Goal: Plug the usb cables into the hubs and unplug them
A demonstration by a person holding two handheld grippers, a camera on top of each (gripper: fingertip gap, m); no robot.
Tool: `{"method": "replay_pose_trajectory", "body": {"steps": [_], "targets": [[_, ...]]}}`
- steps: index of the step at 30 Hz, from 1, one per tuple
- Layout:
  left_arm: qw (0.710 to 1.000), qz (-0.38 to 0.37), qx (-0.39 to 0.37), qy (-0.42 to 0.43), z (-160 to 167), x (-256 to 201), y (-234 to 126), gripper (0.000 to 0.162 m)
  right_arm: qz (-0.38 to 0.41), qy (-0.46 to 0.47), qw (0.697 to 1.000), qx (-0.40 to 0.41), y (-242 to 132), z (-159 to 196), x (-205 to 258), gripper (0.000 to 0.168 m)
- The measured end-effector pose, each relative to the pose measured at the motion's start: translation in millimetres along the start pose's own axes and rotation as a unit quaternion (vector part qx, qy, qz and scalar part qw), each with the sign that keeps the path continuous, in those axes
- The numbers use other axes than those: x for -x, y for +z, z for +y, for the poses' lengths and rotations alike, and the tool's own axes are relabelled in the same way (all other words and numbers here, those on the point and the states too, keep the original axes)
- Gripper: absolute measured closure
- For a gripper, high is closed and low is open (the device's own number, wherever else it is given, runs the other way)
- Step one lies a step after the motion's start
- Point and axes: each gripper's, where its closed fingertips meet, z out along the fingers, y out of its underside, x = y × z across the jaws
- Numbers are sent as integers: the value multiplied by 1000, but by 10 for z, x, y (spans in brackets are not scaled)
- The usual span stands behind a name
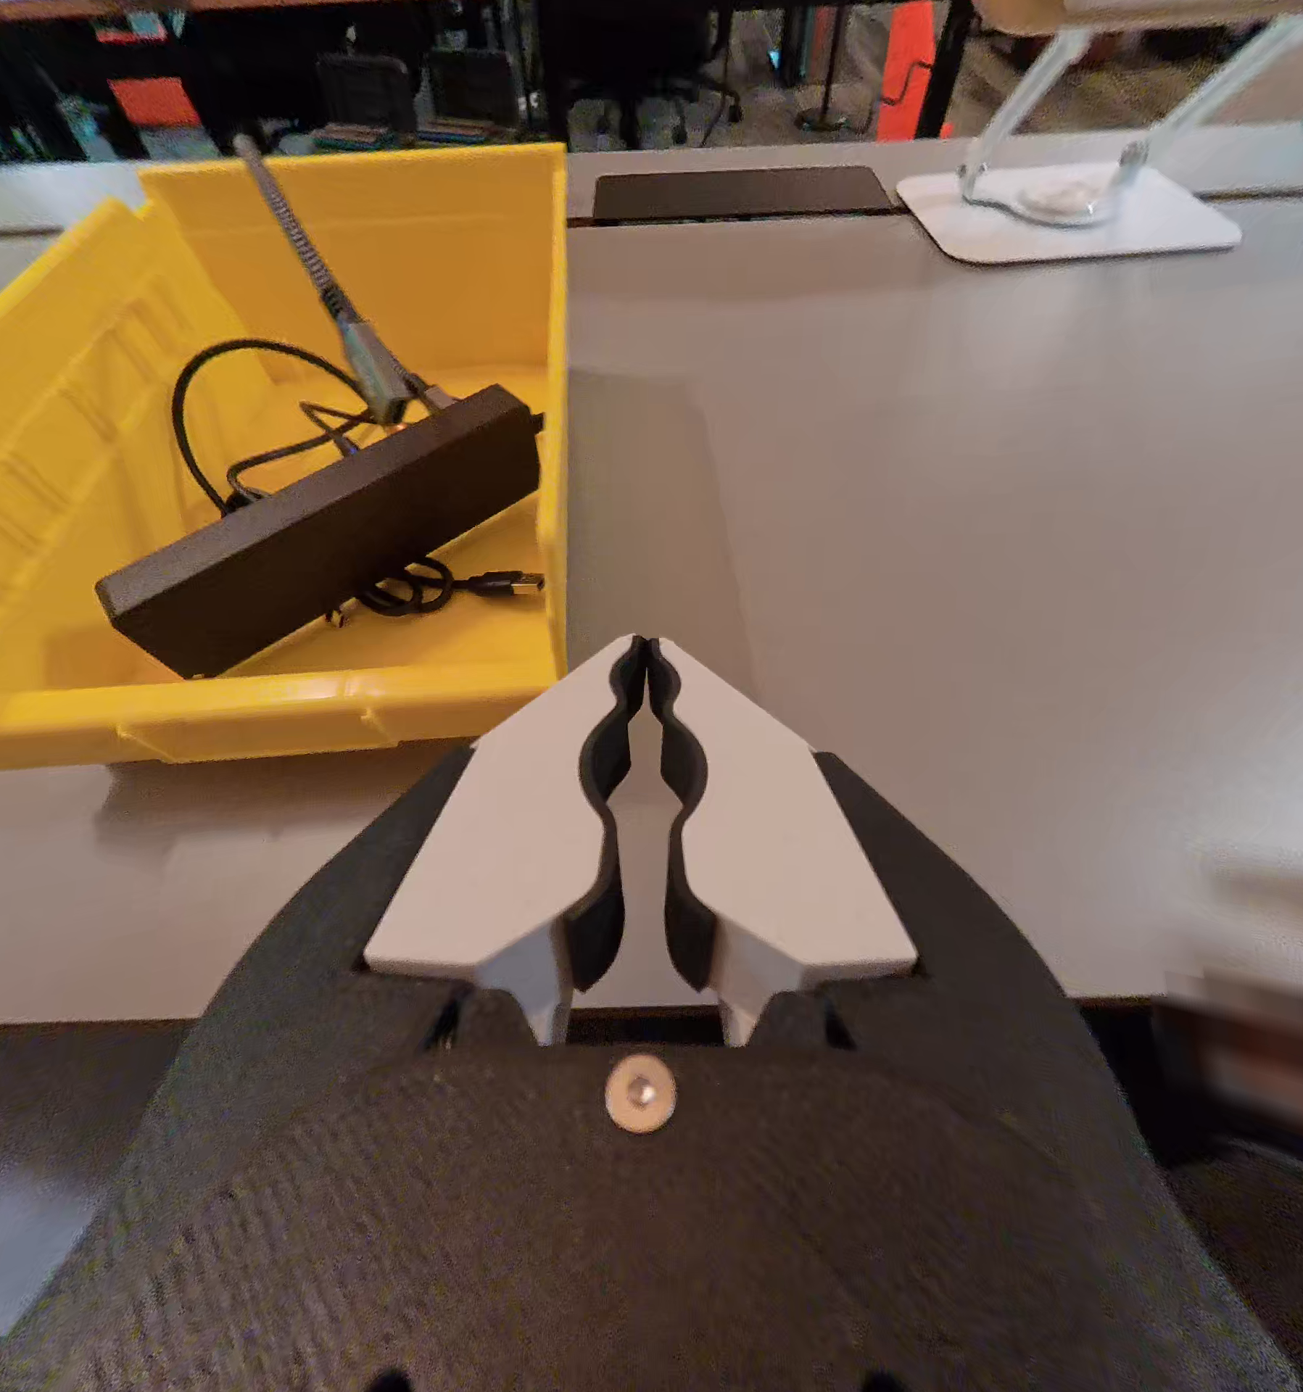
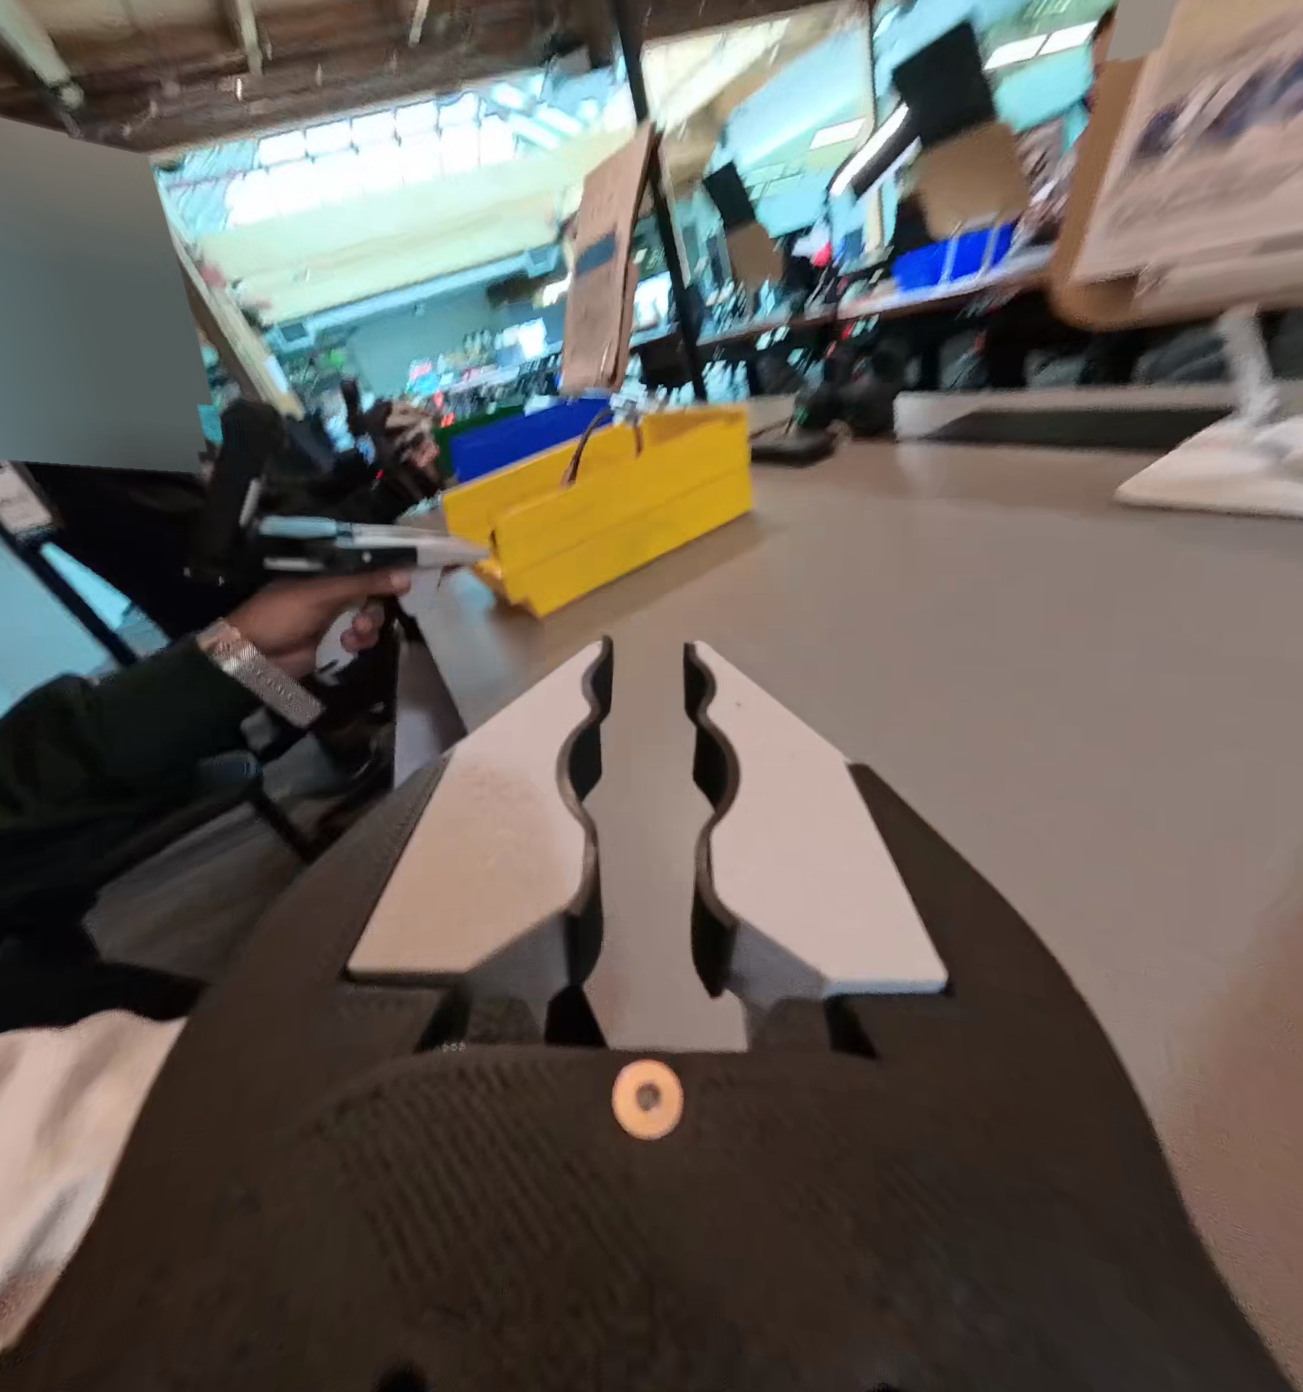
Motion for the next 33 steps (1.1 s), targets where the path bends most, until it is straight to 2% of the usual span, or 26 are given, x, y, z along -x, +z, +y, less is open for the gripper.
{"method": "replay_pose_trajectory", "body": {"steps": [1,4,8,10,12,15,17,19,21,23,25,27,29,31,33], "targets": [[1000,-1,-9,19,-6,-36,-21,162,-8,3,1000,21,72,87,-12,150],[997,-24,-54,46,-126,-3,-134,162,-21,24,999,44,176,212,-80,149],[995,-43,-85,8,-184,238,-197,162,-36,84,994,53,203,312,-168,148],[997,-45,-67,-11,-107,365,-147,147,-43,110,992,51,204,329,-187,147],[998,-53,-32,-14,-2,491,-74,120,-46,126,990,50,203,337,-198,146],[997,-79,-9,6,-33,679,0,101,-47,133,988,58,192,383,-200,146],[994,-101,-5,39,-159,812,60,100,-46,138,987,63,172,416,-197,146],[989,-120,0,83,-324,937,166,106,-46,146,986,62,140,429,-199,146],[984,-115,29,134,-427,997,352,109,-43,155,985,57,102,419,-217,146],[971,-95,107,190,-341,1050,601,106,-38,162,985,50,53,402,-238,146],[943,-110,193,249,-198,1238,815,97,-32,167,984,44,-3,390,-255,146],[917,-110,260,282,-31,1379,982,96,-24,168,985,39,-59,381,-270,145],[907,-64,316,272,194,1350,1087,113,-14,167,985,36,-109,377,-288,146],[906,-69,325,262,170,1385,1113,116,-5,168,985,33,-159,375,-311,145],[912,-65,307,266,72,1342,1080,129,4,170,985,29,-204,378,-337,146]]}}
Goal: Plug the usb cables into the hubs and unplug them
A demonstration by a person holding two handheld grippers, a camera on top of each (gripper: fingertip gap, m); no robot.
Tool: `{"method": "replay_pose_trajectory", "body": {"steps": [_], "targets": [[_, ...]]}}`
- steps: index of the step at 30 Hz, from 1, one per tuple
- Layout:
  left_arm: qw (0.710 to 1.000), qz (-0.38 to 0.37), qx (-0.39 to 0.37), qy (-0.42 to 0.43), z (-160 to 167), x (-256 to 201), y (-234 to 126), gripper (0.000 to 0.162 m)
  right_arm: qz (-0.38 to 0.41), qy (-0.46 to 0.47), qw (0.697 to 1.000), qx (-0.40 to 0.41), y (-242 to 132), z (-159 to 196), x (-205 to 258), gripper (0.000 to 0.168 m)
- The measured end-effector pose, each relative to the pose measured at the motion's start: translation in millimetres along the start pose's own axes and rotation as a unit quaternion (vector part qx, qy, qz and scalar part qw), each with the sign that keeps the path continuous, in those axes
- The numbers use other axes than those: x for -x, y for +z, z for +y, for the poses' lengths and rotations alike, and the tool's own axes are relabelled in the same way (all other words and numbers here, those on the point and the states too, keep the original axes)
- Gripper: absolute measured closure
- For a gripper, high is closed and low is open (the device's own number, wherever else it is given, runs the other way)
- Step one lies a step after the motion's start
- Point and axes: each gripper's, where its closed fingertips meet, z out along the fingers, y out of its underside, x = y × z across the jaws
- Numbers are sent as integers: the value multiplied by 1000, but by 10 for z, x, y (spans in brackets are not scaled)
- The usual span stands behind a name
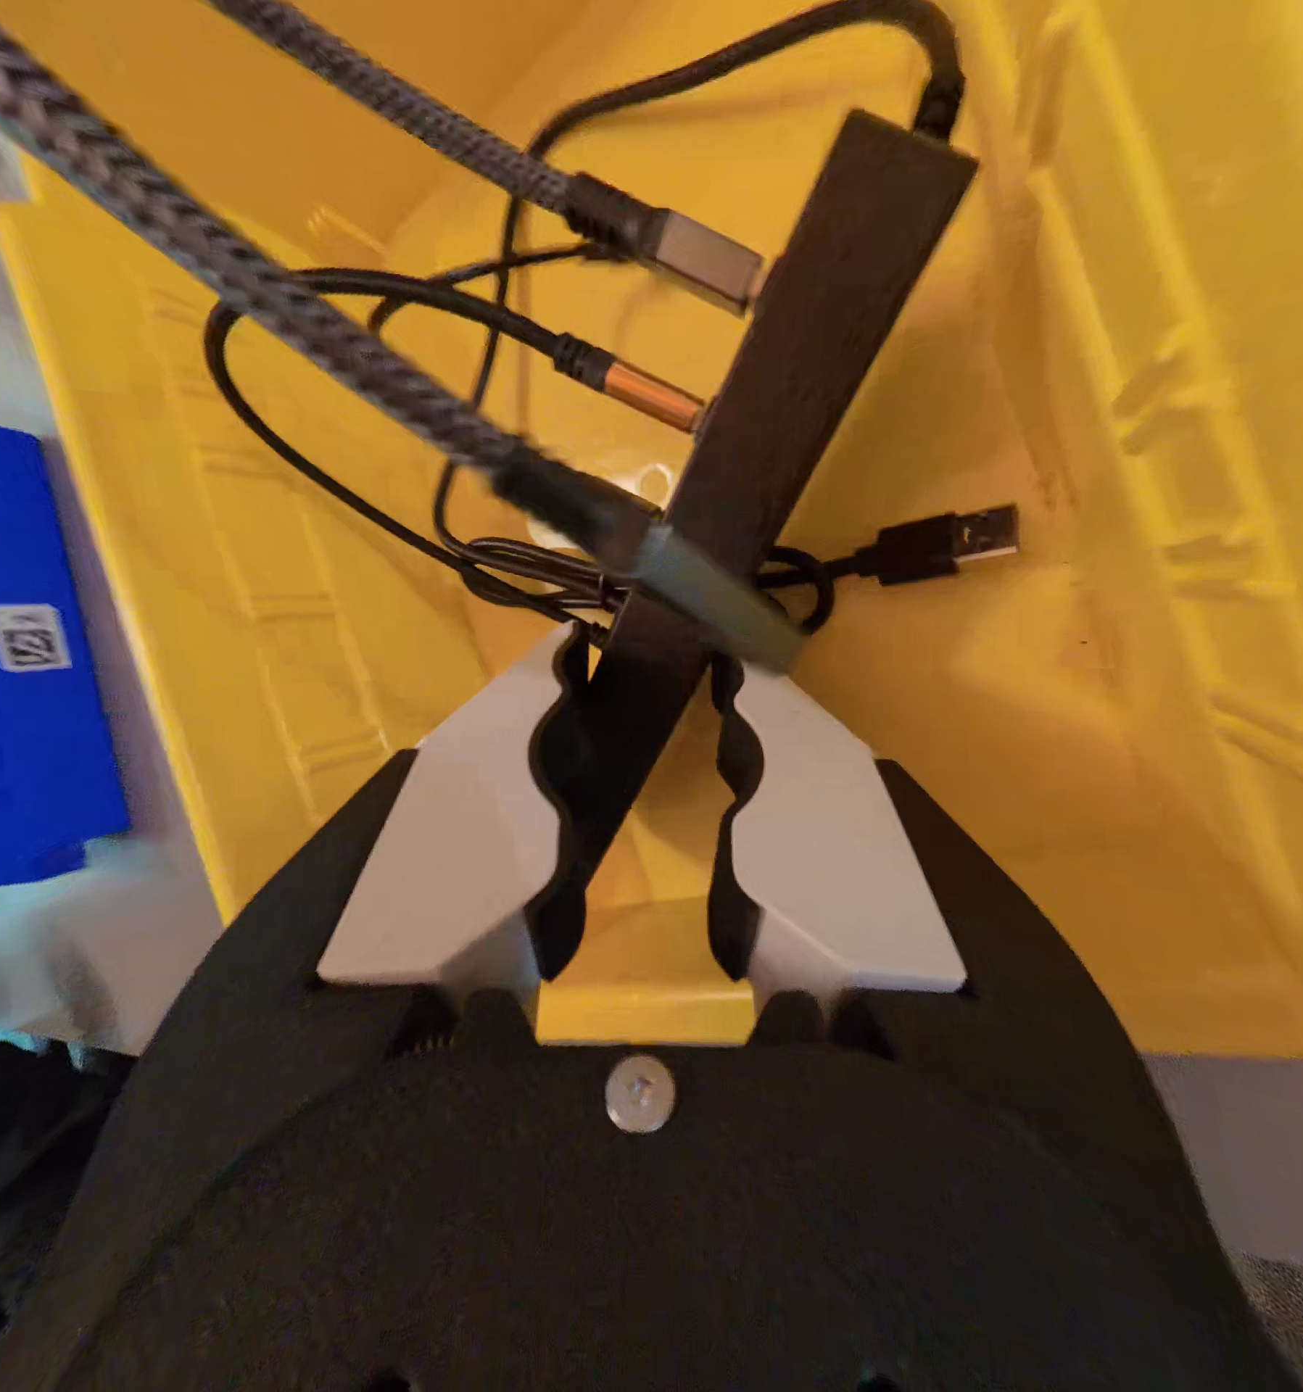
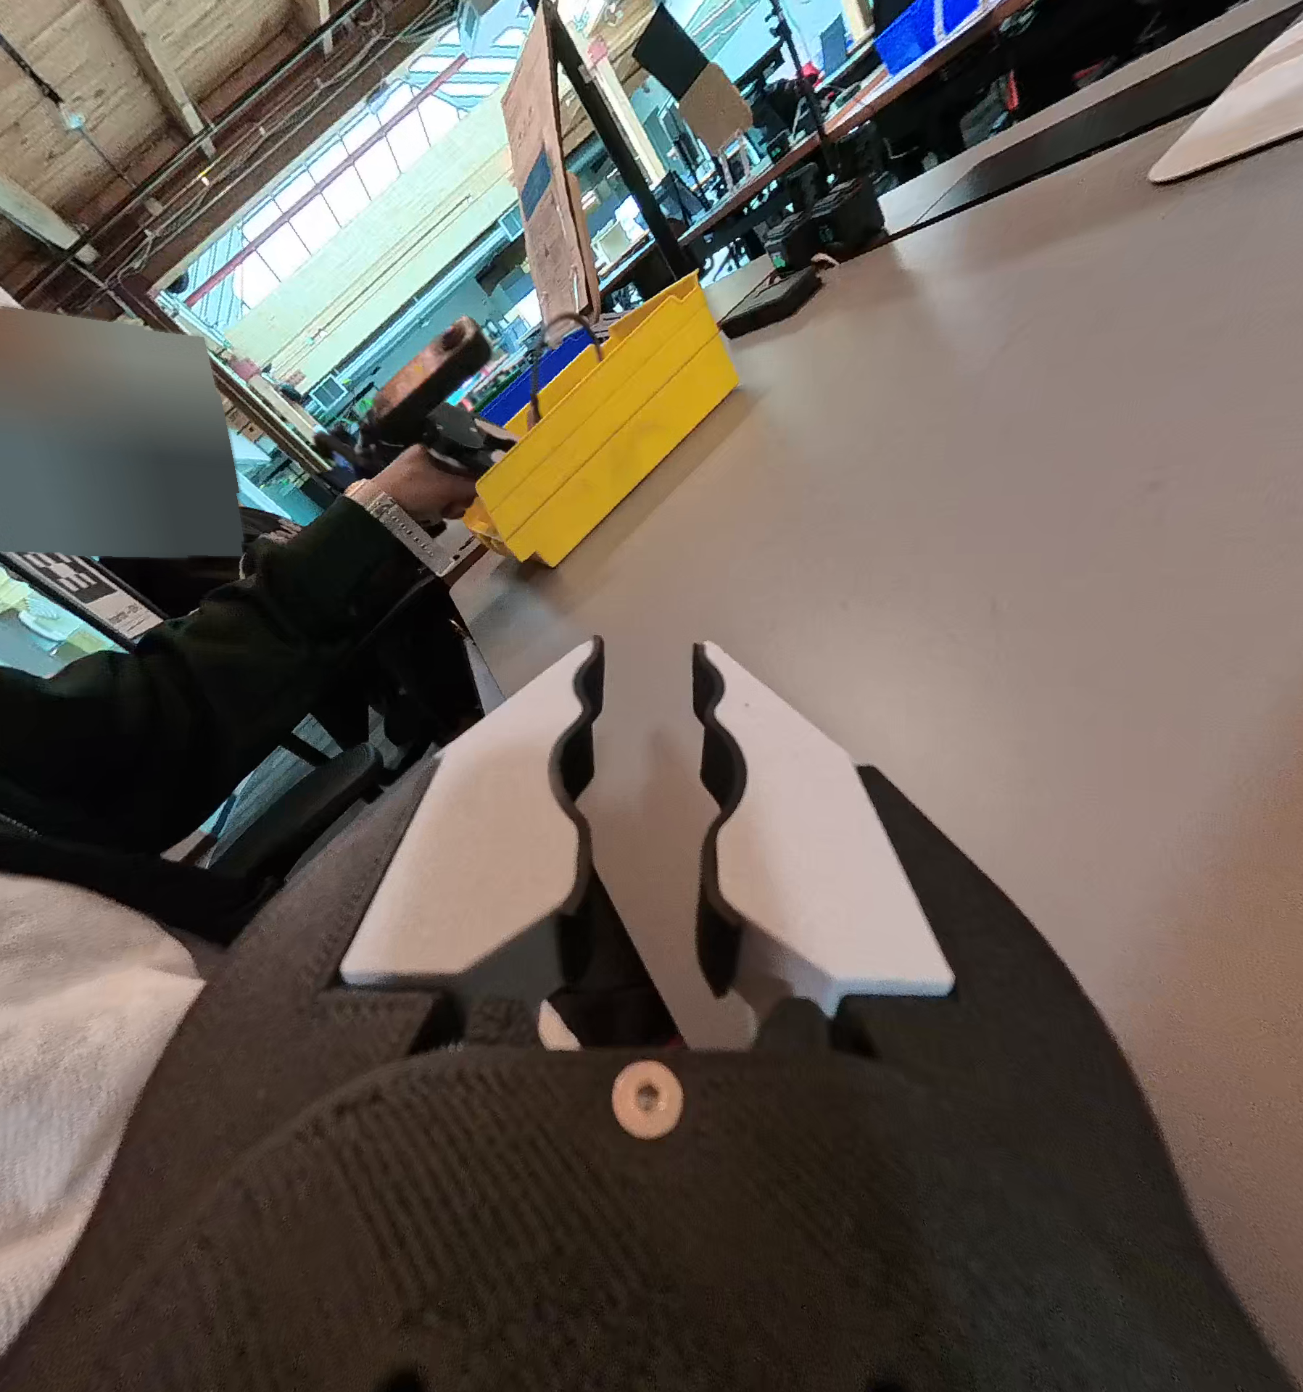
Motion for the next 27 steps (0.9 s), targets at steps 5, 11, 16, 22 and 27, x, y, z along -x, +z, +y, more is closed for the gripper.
{"method": "replay_pose_trajectory", "body": {"steps": [5,11,16,22,27], "targets": [[984,-146,-97,38,-281,381,-548,138,8,17,1000,-12,-74,-14,-51,146],[920,-293,-259,1,-810,927,-1920,141,-3,26,1000,-14,-84,-17,-13,145],[858,-358,-369,-3,-1195,991,-3101,139,-9,28,999,-20,-115,-40,21,145],[824,-318,-469,-13,-1546,664,-3861,139,-17,29,999,-28,-163,-75,68,145],[842,-239,-483,20,-1782,12,-3633,140,-19,22,999,-32,-194,-94,99,145]]}}
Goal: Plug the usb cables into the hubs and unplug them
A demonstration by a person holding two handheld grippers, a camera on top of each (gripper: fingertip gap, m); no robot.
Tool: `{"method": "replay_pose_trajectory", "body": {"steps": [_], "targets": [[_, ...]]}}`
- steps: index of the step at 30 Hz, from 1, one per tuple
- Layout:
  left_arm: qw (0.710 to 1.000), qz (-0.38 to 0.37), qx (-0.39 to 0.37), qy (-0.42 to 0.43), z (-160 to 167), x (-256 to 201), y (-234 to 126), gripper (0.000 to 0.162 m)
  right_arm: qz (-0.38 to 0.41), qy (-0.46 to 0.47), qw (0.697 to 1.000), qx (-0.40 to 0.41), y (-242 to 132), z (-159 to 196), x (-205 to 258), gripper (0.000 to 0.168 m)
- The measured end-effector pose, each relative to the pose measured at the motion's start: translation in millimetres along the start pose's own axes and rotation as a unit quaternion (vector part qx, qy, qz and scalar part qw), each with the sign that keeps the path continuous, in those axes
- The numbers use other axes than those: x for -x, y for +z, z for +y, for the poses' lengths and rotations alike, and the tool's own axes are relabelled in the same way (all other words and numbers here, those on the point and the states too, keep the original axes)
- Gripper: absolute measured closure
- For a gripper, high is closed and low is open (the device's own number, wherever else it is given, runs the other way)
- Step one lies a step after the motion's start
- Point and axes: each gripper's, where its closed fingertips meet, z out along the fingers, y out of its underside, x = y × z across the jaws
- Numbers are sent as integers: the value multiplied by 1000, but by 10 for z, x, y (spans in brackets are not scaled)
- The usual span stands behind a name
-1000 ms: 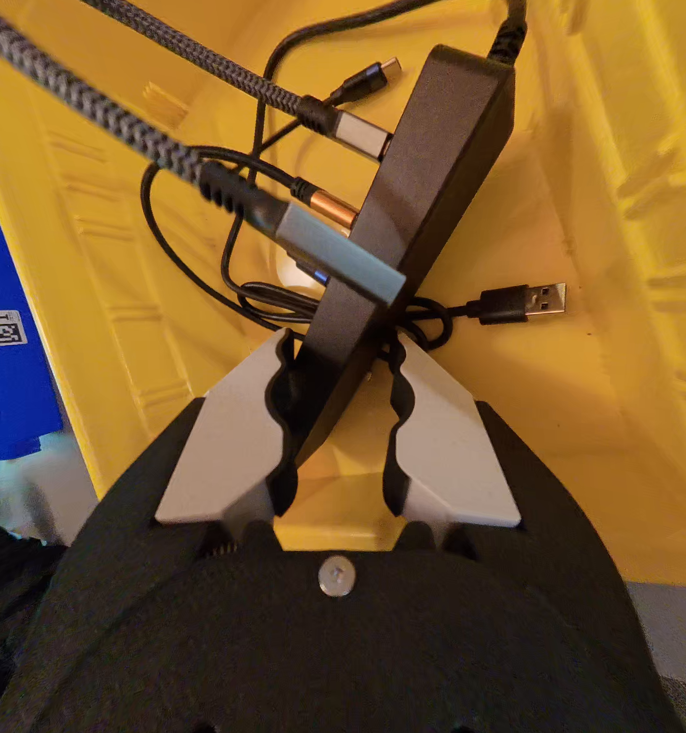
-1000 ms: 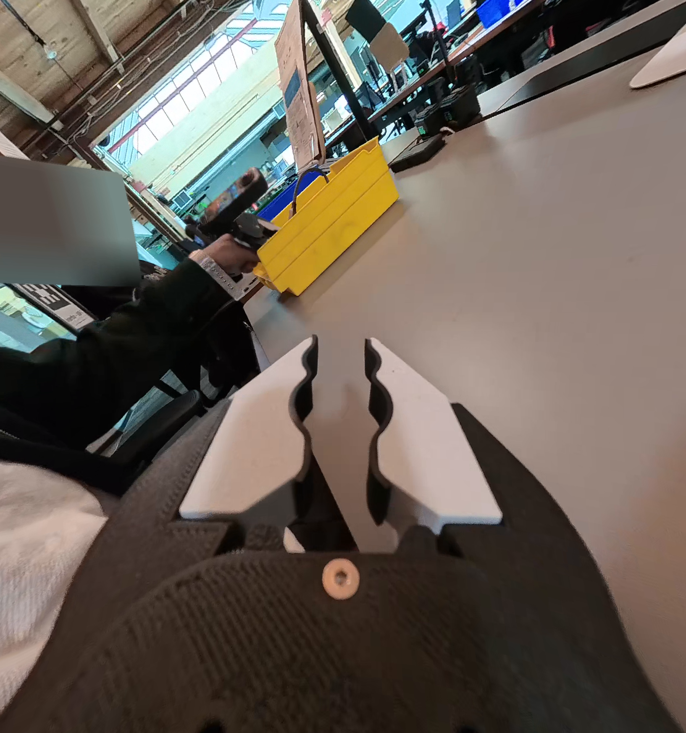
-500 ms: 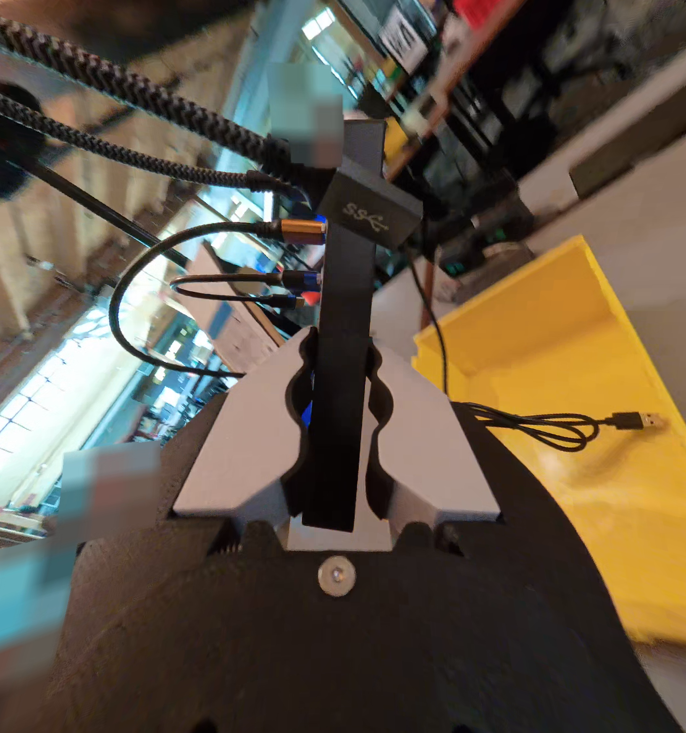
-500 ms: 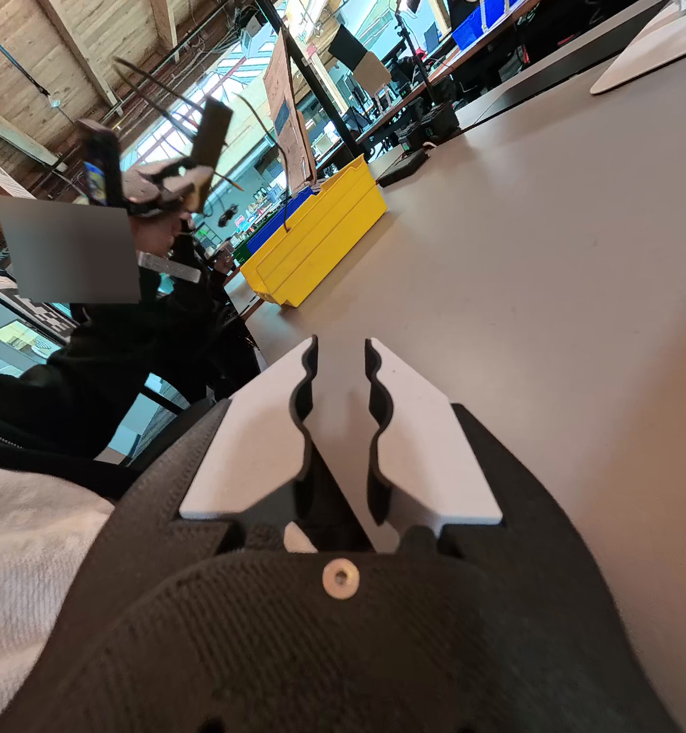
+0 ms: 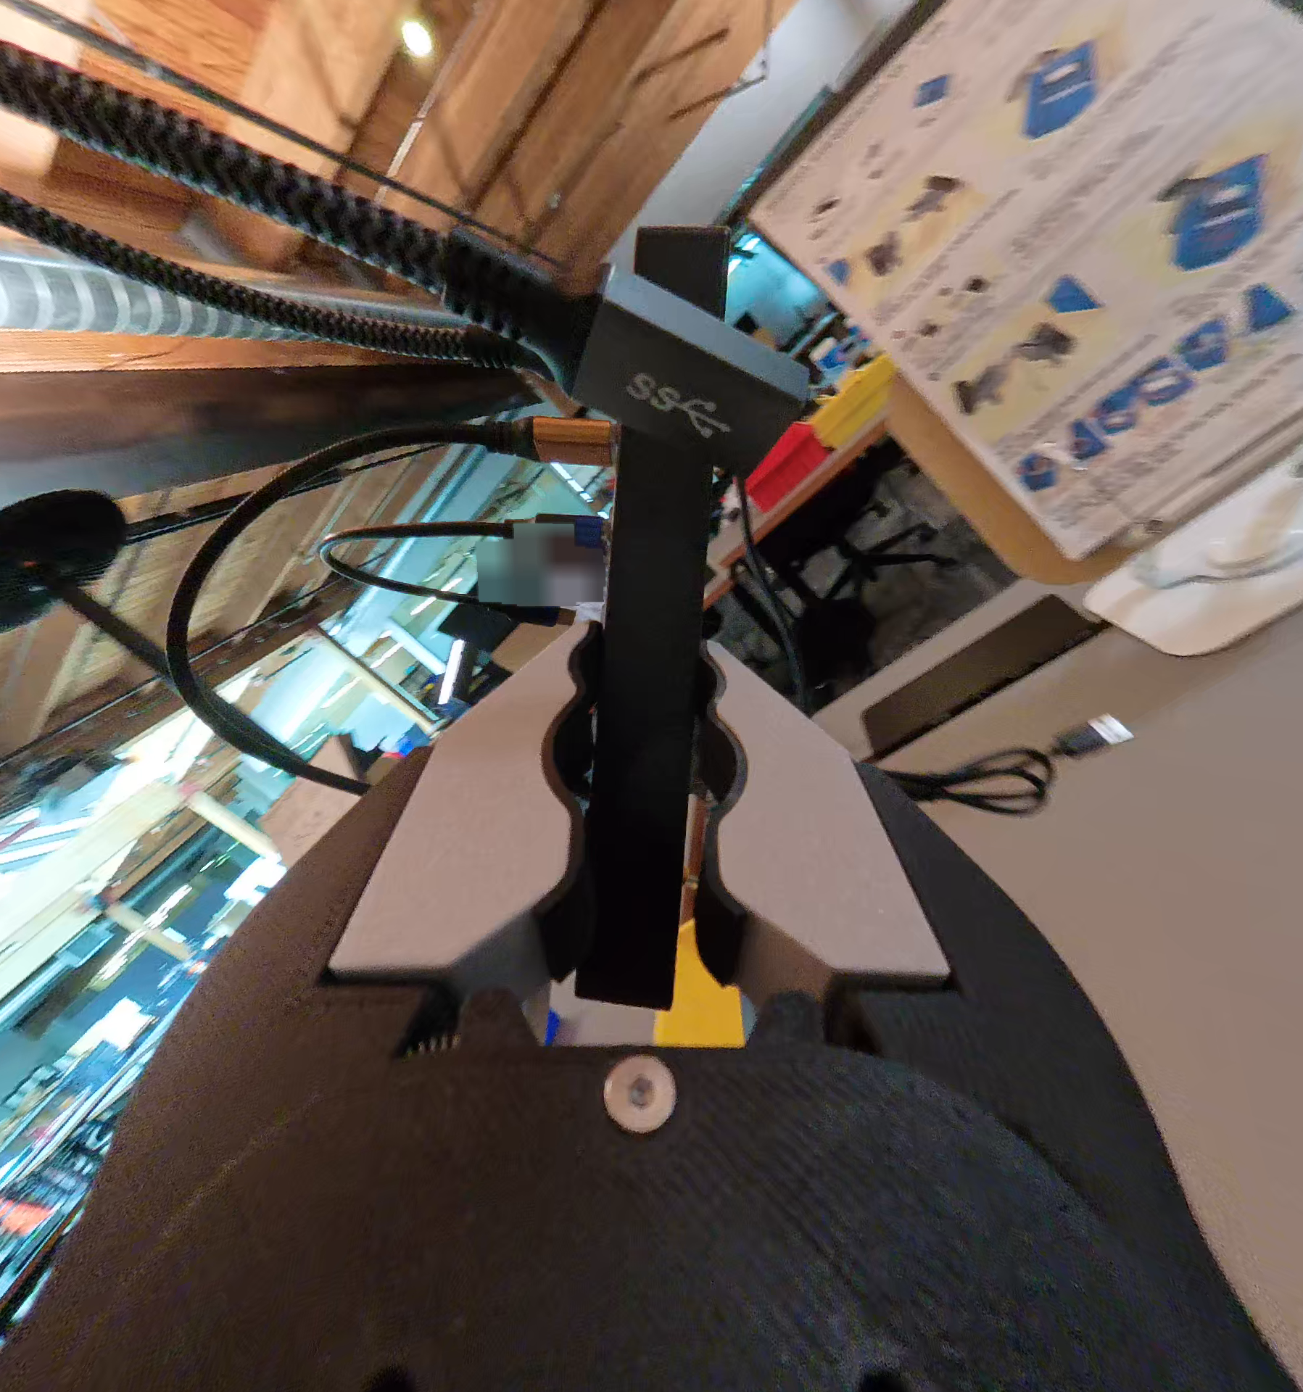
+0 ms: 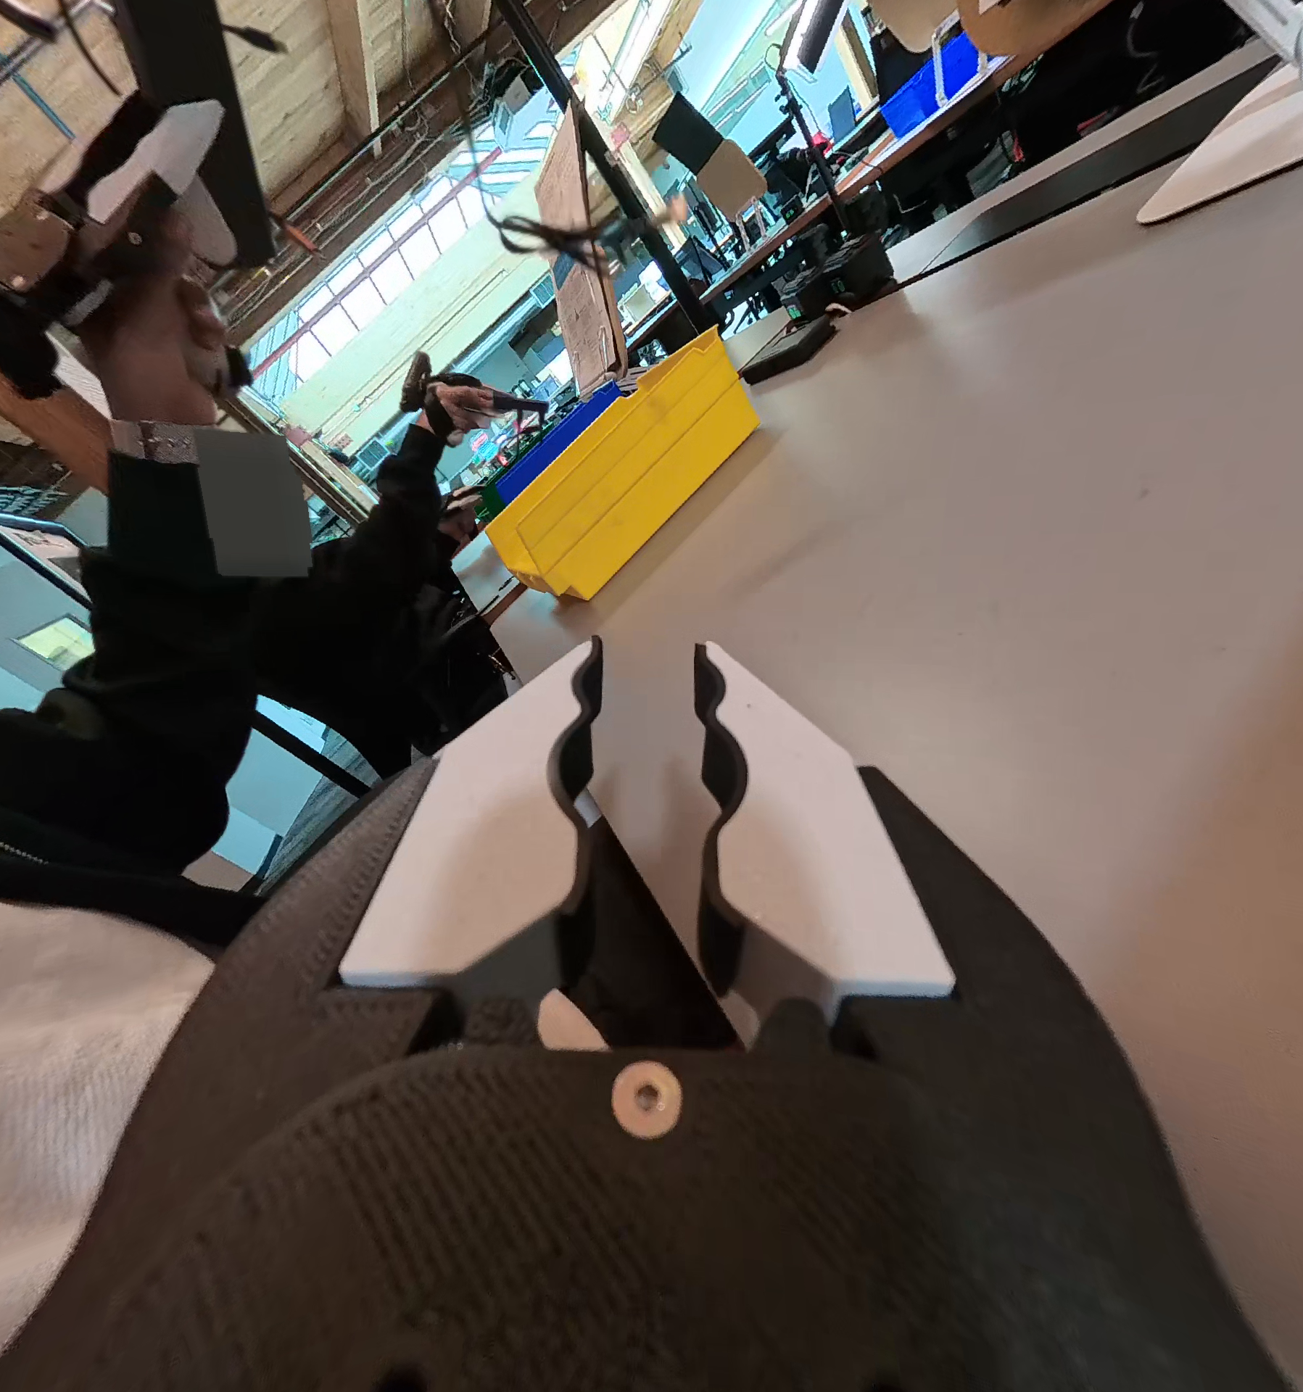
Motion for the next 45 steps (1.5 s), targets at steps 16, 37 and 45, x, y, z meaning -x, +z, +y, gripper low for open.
{"method": "replay_pose_trajectory", "body": {"steps": [16,37,45], "targets": [[975,179,-38,126,784,-2842,-250,139,15,-78,996,34,120,100,-1,140],[901,270,-204,273,833,-3787,-918,139,24,-254,963,87,724,116,-162,133],[894,282,-236,257,781,-3791,-992,139,-19,-244,964,107,666,206,-58,152]]}}
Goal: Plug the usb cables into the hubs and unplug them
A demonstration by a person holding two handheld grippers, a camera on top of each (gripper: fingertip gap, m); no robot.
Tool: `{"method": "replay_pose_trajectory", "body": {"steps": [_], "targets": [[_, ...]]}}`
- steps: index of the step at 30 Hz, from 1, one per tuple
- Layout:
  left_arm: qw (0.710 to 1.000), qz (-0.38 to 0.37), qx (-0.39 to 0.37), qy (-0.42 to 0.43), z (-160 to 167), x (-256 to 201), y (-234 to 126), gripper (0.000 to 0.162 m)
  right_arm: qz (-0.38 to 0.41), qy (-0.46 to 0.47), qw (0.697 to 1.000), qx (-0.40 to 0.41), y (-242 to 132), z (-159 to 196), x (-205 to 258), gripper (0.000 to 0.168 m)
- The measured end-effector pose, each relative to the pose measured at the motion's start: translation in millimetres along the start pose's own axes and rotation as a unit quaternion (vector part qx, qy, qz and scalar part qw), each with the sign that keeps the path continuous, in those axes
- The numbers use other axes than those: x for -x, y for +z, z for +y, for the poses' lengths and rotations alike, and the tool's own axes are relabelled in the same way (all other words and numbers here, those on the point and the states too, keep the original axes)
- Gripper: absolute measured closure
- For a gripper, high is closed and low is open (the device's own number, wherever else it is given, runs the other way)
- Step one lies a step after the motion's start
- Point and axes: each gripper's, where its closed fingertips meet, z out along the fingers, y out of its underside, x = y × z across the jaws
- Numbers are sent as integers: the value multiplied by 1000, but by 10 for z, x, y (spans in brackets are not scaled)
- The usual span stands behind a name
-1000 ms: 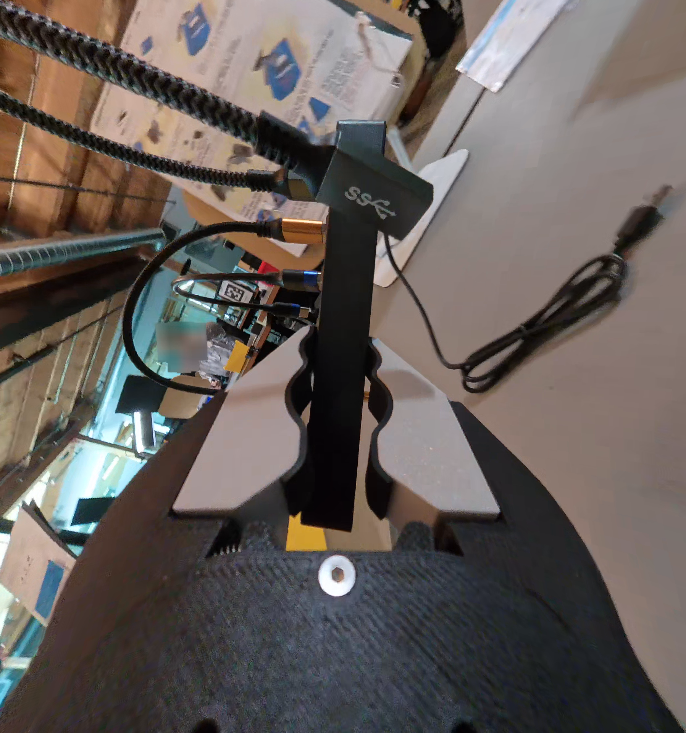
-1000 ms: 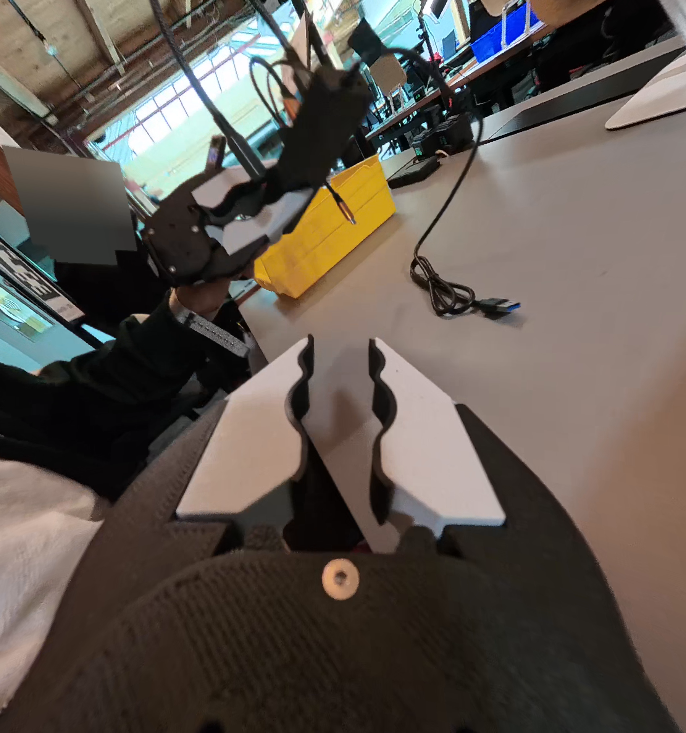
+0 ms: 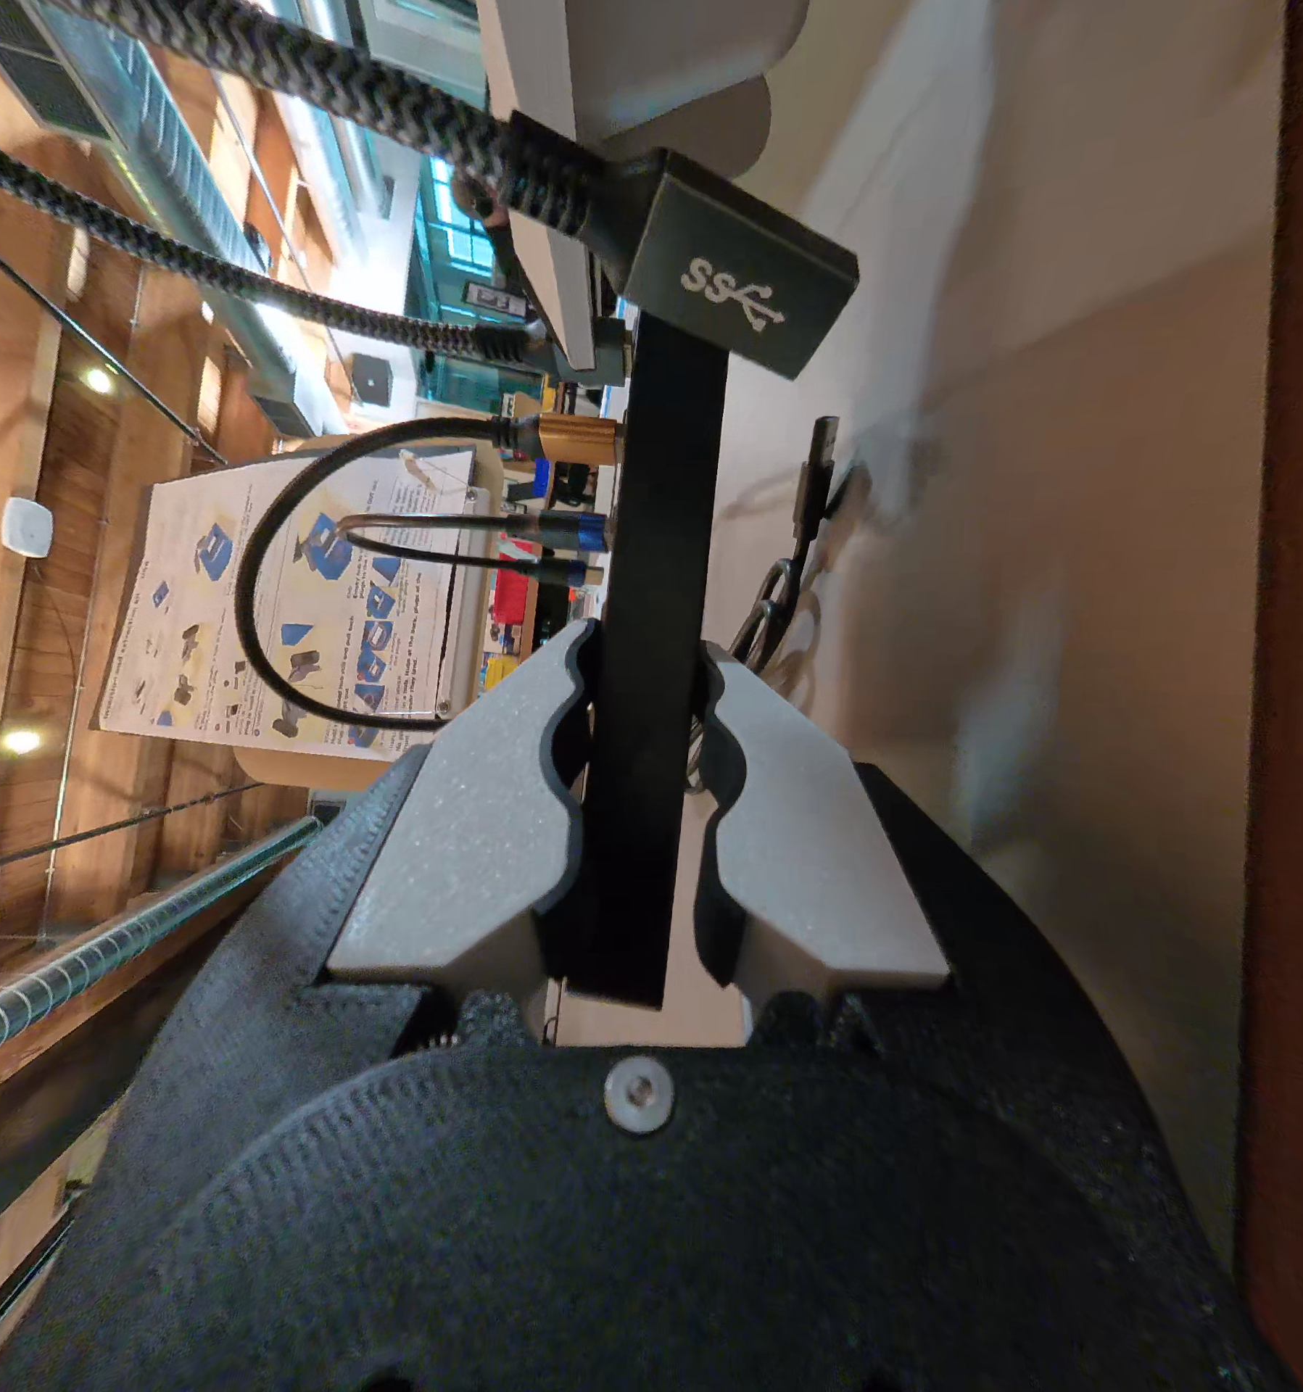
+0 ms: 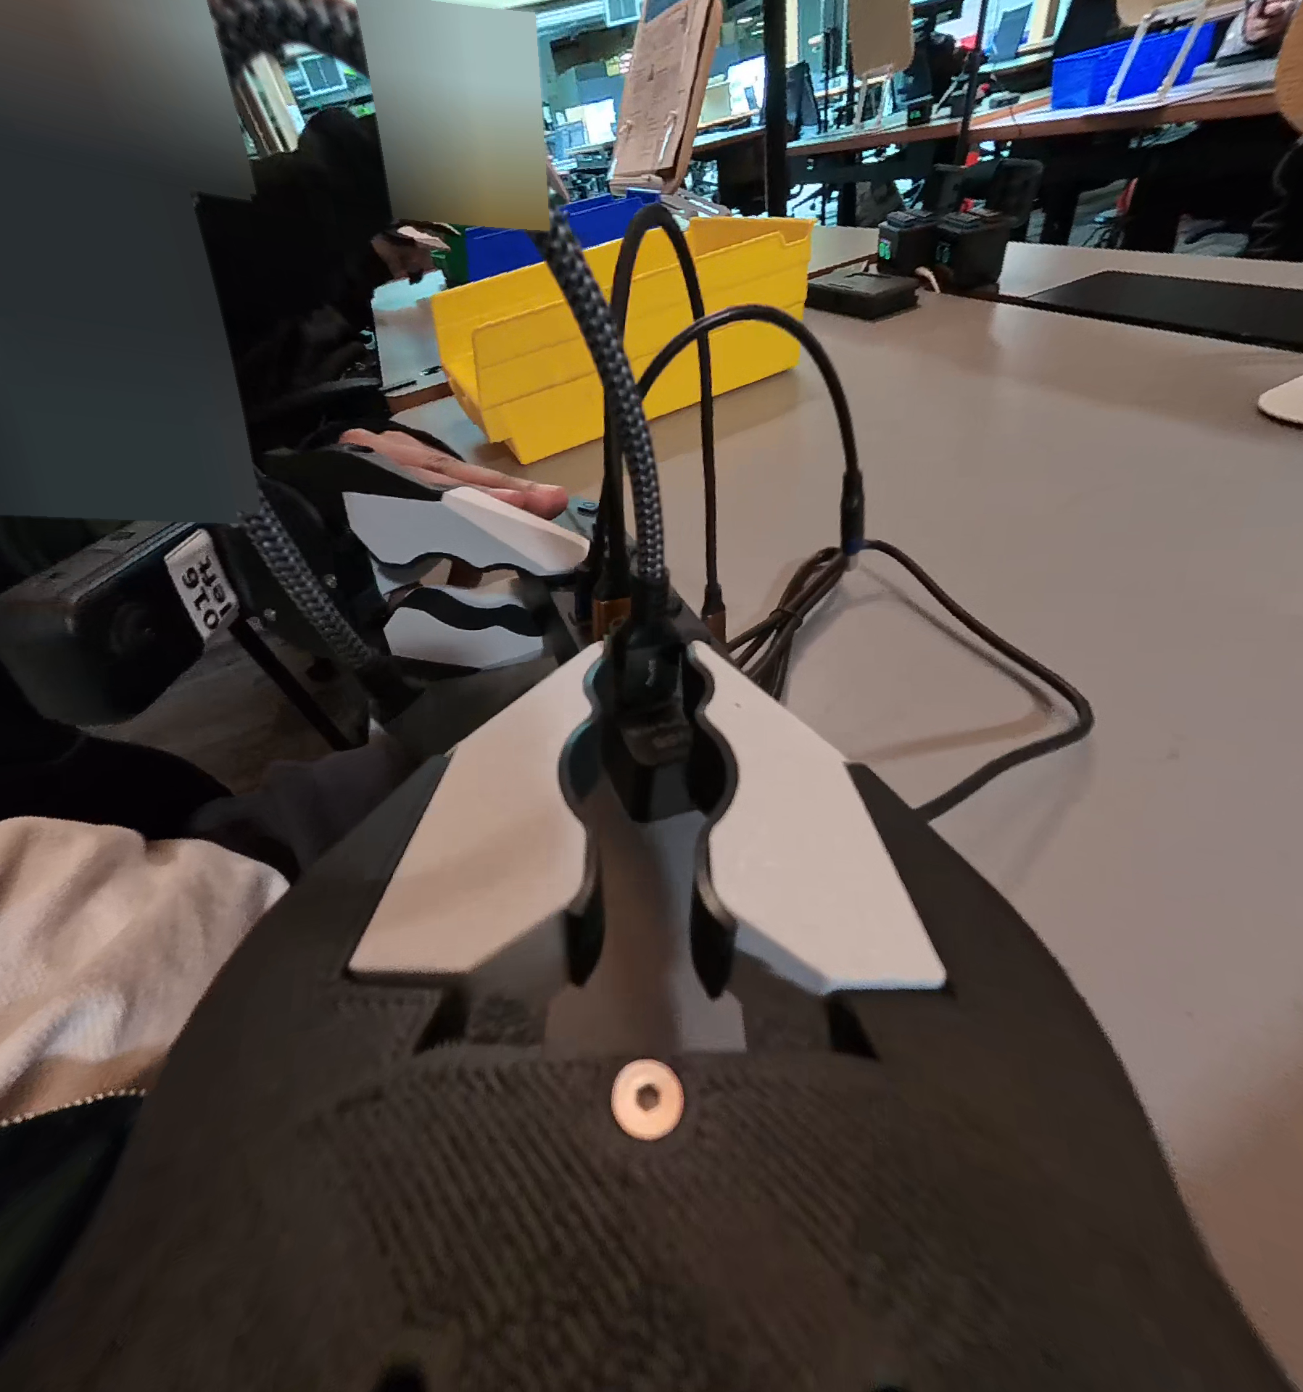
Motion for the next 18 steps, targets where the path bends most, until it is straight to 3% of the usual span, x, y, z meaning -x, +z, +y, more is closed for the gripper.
{"method": "replay_pose_trajectory", "body": {"steps": [8,11,15,18], "targets": [[1000,14,-13,-15,-21,-50,2,138,-8,12,1000,10,20,34,33,152],[995,42,-8,-86,-40,-89,10,138,-13,80,997,-5,23,8,-9,152],[981,43,-14,-190,-57,42,9,121,-7,153,988,-37,-22,-35,-126,153],[965,28,-37,-256,-73,184,-27,118,22,189,980,-65,-97,-63,-287,153]]}}
